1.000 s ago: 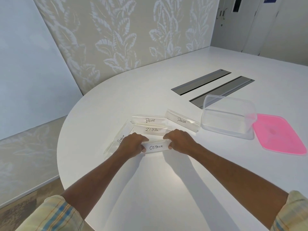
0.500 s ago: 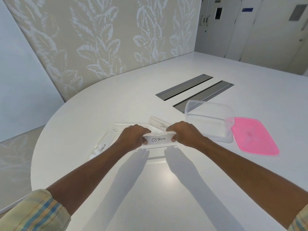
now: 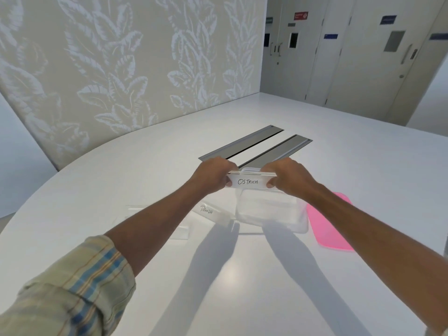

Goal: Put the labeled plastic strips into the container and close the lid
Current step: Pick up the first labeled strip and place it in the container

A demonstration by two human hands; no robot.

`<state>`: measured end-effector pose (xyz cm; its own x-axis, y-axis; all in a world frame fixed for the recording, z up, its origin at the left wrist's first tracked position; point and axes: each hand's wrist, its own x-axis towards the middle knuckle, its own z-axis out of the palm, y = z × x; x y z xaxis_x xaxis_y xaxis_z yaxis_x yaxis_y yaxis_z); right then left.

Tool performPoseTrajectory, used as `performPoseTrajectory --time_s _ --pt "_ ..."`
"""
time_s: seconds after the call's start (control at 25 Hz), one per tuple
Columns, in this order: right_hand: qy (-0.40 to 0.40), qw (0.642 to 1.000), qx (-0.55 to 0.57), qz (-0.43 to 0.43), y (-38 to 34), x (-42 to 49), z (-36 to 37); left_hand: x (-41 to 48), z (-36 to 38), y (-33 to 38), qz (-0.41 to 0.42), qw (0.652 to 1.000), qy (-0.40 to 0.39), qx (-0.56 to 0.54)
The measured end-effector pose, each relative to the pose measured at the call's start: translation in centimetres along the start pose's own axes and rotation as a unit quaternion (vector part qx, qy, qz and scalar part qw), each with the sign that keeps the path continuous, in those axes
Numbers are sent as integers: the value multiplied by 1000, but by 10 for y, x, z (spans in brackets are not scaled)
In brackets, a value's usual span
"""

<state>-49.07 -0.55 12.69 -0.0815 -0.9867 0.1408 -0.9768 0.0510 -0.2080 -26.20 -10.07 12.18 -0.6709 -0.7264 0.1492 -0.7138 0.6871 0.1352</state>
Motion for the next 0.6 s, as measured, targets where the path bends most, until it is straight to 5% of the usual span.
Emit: performPoseTrajectory --time_s 0.6 --pt "-51 998 -36 27 124 56 55 123 84 36 31 994 -100 10"
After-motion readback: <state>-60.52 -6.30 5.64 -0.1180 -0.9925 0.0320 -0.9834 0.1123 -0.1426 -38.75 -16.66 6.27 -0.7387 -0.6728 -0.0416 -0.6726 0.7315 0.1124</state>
